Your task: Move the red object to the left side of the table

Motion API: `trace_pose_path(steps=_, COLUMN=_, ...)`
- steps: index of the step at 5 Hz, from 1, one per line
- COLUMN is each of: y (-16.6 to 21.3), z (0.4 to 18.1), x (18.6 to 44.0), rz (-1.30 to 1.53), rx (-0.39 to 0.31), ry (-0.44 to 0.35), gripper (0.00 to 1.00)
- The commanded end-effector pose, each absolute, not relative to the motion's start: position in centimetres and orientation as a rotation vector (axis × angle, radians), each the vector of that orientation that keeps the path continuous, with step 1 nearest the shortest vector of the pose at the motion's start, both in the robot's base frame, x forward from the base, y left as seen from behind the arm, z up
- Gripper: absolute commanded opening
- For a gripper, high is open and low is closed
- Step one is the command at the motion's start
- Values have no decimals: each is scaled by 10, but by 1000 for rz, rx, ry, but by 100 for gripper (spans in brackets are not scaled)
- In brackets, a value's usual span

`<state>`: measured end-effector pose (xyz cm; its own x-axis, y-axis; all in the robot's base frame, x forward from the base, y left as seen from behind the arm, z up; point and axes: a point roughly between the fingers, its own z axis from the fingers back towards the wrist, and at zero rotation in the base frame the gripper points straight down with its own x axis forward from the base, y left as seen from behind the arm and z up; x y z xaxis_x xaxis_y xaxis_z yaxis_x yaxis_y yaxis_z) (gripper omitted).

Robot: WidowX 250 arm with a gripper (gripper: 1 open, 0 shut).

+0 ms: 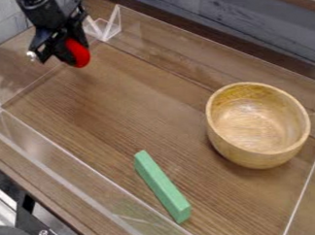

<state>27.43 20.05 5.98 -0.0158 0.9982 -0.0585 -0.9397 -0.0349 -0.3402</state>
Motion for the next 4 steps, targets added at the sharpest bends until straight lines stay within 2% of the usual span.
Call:
trace_pose_path(steps=1, y=205, z=62, x=281, rz=1610, rx=-308, ry=-257, gripper=0)
trace_pose_path(steps=2, y=200, z=56, x=289, rz=1631, rx=-306, ry=-230, gripper=0)
trace_pose_path(steps=4, y=209, z=52, x=285, rz=1758, rx=-304, ry=-209, gripper=0)
